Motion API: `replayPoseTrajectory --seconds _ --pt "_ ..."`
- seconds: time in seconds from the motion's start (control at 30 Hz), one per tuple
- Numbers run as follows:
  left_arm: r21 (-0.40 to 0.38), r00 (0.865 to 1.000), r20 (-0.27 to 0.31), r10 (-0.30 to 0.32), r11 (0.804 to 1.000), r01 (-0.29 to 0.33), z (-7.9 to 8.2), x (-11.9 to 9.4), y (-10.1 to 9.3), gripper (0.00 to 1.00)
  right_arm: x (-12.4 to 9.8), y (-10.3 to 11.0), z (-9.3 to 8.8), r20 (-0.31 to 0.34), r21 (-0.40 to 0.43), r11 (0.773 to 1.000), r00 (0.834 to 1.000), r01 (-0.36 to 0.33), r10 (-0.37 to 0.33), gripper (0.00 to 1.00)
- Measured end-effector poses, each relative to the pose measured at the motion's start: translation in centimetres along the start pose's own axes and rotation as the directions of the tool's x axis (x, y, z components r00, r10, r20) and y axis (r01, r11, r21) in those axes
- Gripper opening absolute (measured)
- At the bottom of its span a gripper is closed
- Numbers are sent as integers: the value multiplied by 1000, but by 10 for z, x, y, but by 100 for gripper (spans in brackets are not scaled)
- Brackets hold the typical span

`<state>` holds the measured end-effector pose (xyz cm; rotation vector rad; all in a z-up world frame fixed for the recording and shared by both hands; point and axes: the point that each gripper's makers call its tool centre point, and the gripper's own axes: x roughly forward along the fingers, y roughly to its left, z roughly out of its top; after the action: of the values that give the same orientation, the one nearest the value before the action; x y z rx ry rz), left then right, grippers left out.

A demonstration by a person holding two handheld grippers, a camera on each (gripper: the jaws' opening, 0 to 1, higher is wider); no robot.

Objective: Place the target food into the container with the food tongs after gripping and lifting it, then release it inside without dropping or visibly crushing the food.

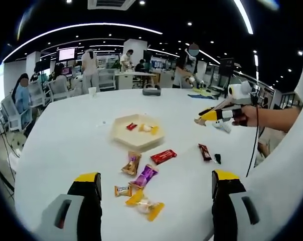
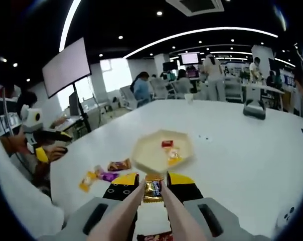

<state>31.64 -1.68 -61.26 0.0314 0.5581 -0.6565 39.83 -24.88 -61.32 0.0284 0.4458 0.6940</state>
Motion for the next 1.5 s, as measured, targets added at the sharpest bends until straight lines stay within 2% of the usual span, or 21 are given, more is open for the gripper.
replayPoseTrajectory --seconds 0.6,0.83,1.1,1.5 --pt "-37 999 11 35 999 -35 -9 -17 11 91 41 14 23 -23 -53 996 997 -69 67 21" --pt "-54 998 9 60 997 -59 -14 -25 16 91 56 14 37 -29 -68 994 996 -89 88 21" --pt "-54 998 8 66 996 -65 -14 -27 17 91 71 6 47 -71 -98 990 993 -100 94 21" --pt "-63 997 6 81 995 -81 -18 -31 19 91 91 9 67 -116 -149 979 986 -140 124 21"
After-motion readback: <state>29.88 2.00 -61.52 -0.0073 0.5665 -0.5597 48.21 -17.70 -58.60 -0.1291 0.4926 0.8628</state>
